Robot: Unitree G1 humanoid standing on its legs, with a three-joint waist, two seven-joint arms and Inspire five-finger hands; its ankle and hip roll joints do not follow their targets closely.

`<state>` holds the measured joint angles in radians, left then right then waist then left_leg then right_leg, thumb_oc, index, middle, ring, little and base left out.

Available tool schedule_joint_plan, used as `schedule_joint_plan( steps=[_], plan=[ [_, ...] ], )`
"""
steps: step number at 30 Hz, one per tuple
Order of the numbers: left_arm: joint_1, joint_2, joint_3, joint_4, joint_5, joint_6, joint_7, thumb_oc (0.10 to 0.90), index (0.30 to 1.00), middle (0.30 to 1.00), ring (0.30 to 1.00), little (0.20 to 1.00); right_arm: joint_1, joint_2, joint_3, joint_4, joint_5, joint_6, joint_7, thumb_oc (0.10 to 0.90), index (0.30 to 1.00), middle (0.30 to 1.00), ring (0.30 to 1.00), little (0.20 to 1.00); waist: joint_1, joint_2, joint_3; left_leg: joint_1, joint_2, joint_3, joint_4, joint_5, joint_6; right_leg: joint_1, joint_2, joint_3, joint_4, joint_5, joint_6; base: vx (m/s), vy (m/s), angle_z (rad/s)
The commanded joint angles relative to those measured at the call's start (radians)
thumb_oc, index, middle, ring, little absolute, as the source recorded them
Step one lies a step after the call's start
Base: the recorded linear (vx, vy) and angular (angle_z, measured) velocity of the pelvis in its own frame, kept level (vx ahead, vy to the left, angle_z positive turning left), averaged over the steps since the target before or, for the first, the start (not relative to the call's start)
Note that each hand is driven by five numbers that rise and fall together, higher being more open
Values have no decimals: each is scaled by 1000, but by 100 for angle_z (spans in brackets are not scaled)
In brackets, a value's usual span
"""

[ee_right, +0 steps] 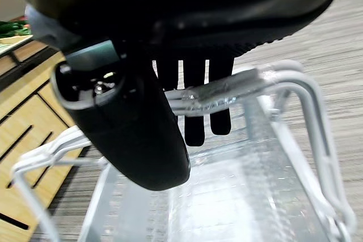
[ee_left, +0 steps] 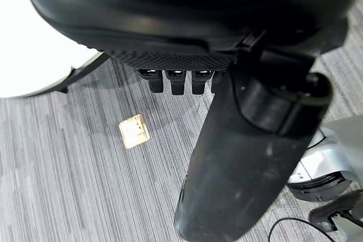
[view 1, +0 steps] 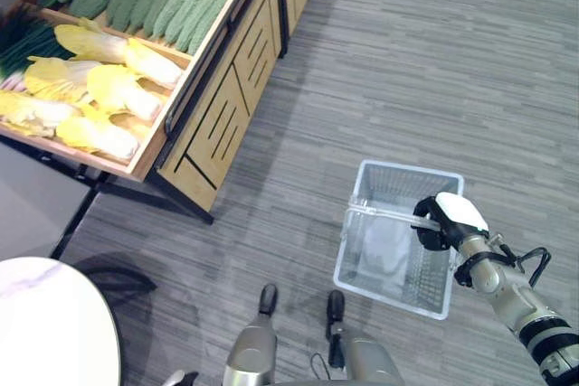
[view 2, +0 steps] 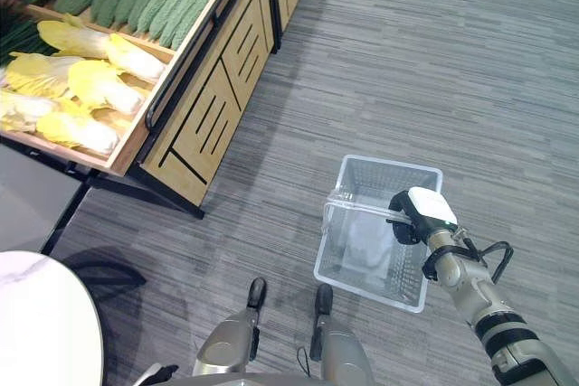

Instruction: Get the vegetables into the basket

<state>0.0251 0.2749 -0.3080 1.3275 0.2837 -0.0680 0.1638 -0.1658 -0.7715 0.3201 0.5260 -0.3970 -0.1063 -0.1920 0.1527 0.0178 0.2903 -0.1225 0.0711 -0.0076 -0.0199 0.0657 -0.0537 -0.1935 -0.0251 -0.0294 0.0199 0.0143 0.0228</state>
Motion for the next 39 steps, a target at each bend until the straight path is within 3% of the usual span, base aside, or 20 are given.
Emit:
schedule_joint_plan(
  steps=[1, 4, 5, 20, 29, 31, 36, 39],
  plan=[
    [-38, 76, -1, -12, 16, -6, 30, 900, 1000, 1000, 1000, 1000, -92, 7, -11, -60, -3, -26, -71, 400, 300, 300, 300, 300, -4, -66, -102, -97, -4, -13, 40, 48, 3, 181, -132, -22, 50, -31, 137, 90, 226, -65],
    [-68, 86, 13, -31, -17, -5, 42, 900, 1000, 1000, 1000, 1000, -104, 41, 6, -38, 2, -15, -69, 400, 300, 300, 300, 300, -1, -82, -101, -94, -15, 1, 56, 23, 16, 170, -148, -15, 49, -10, 149, 90, 151, -53],
    [-93, 97, 1, -44, -18, -2, 51, 900, 1000, 1000, 1000, 1000, -108, 71, 16, -22, 2, -3, -72, 400, 300, 300, 300, 300, -5, -96, -97, -84, -30, 7, 59, 6, 28, 157, -159, -15, 57, 31, 162, 95, 136, -14],
    [-82, 91, -5, -28, 9, 0, 51, 900, 1000, 1000, 1000, 1000, -72, 91, 10, -2, 0, -5, -72, 400, 300, 300, 300, 300, -14, -96, -109, -31, -46, 4, -13, 14, 40, 161, -168, -32, 53, 60, 177, 29, 25, 0],
    [-67, 81, -7, -24, 10, 1, 45, 900, 1000, 1000, 1000, 1000, -64, 103, 4, 3, 6, -1, -74, 400, 300, 300, 300, 300, -16, -111, -107, -32, -70, -4, 11, -11, 54, 160, -190, -29, 66, 139, 200, 30, 38, 3],
    [-63, 82, -3, -24, 5, 2, 45, 900, 1000, 1000, 1000, 1000, -63, 102, -2, 10, 4, 5, -75, 400, 300, 300, 300, 300, -16, -114, -100, -38, -88, -5, 43, -34, 68, 148, -204, -8, 98, 190, 207, 40, 112, 0],
    [-73, 97, 2, -33, 1, 6, 45, 900, 1000, 1000, 1000, 1000, -82, 107, 8, 15, 9, 4, -71, 400, 300, 300, 300, 300, -19, -91, -81, -17, -96, -13, 78, -69, 96, 63, -189, 17, 284, 222, 185, 50, 135, -12],
    [-88, 109, 13, -30, -11, 9, 50, 900, 1000, 1000, 1000, 1000, -89, 106, 13, 5, 8, 3, -71, 400, 300, 300, 300, 300, -32, -80, -68, 27, -96, -16, 71, -83, 98, -7, -179, -8, 283, 203, 164, 136, 44, -5]
  ],
)
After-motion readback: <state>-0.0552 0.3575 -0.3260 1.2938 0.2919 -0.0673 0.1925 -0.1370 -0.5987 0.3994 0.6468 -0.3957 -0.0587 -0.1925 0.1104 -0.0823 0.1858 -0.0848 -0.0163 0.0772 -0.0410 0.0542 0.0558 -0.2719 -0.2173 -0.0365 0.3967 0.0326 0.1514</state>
